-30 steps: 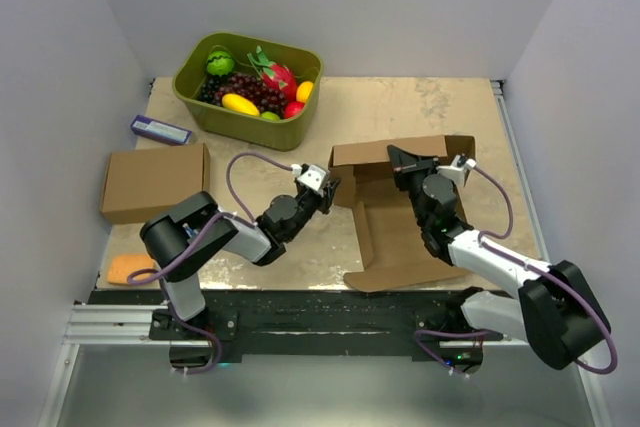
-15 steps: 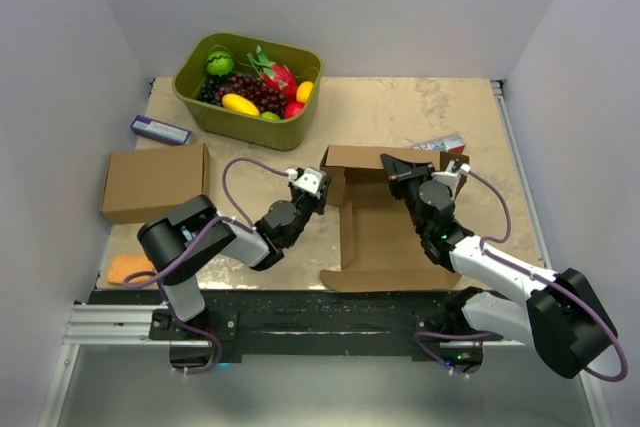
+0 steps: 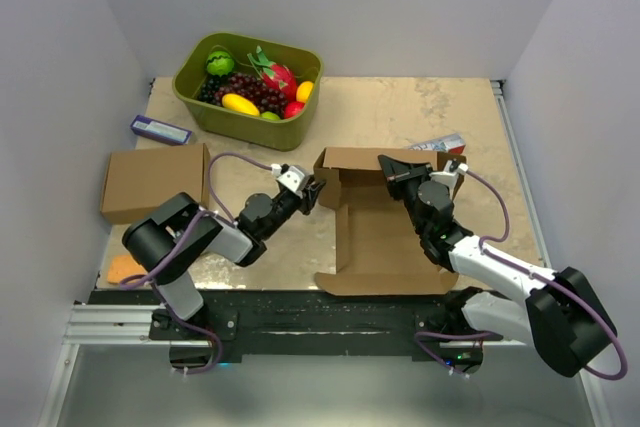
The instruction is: Fold the paper box
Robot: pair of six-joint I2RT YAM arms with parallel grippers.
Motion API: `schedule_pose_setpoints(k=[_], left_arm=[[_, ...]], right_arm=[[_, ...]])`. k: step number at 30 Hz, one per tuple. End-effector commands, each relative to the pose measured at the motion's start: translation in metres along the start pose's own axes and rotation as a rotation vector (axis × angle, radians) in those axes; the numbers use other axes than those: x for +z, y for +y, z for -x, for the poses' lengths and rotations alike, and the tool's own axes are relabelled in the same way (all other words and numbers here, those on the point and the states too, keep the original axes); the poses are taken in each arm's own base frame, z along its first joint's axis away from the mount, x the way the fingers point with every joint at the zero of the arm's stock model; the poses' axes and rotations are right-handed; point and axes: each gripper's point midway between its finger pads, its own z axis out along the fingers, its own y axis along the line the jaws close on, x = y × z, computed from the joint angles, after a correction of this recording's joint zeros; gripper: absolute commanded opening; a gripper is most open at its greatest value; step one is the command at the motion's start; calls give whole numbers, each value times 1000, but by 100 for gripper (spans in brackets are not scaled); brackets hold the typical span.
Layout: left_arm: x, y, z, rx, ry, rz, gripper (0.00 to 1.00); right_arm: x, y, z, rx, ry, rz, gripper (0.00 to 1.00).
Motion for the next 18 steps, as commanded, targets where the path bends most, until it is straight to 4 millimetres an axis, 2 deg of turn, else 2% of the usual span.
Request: schedule_pose_setpoints(k=[1, 10, 18], left_arm=[[-3, -31, 67, -33, -255, -224, 36], [8, -29, 61, -15, -216, -292, 46], [18, -28, 52, -12, -191, -324, 49]], right_arm=[[-14, -50, -39, -117, 179, -139, 0], [-12, -45, -44, -118, 198, -121, 0], [-9, -42, -50, -115, 223, -103, 0]])
